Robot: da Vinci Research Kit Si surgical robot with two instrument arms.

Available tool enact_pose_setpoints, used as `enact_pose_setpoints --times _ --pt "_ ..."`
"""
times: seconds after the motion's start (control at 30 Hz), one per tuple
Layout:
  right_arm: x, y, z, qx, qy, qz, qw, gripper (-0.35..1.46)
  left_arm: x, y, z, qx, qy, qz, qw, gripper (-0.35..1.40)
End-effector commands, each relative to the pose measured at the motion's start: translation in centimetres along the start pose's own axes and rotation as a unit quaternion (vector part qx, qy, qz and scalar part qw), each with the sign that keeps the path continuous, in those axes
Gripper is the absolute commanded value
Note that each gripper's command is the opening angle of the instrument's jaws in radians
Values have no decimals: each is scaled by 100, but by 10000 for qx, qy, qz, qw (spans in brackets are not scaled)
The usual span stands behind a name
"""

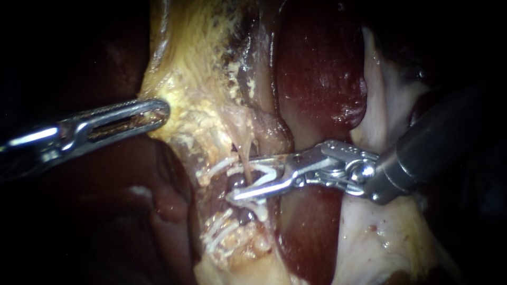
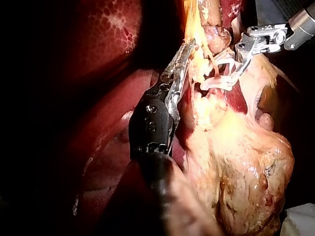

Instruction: Clipping third clip right tube

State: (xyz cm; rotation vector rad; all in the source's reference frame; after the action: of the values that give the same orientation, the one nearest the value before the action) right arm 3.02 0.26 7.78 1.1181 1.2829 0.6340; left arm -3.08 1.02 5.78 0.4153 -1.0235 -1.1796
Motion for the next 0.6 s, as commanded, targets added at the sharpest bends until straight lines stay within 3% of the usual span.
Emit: enact_pose_setpoints --times 0.03,0.17,0.33,0.6 --pt "1 -1 3 96 12 38 9999 52 1 4 2 5 1 -2 10000 -35" --pt "4 -2 15 323 112 105 9994 52 1 10 2 -17 -9 0 10000 -35" --pt "12 -2 23 394 235 112 9989 52 1 9 3 -20 -11 -1 10000 -35" --pt "38 -8 10 468 533 197 9973 48 1 9 3 -21 -11 -1 10000 -35"
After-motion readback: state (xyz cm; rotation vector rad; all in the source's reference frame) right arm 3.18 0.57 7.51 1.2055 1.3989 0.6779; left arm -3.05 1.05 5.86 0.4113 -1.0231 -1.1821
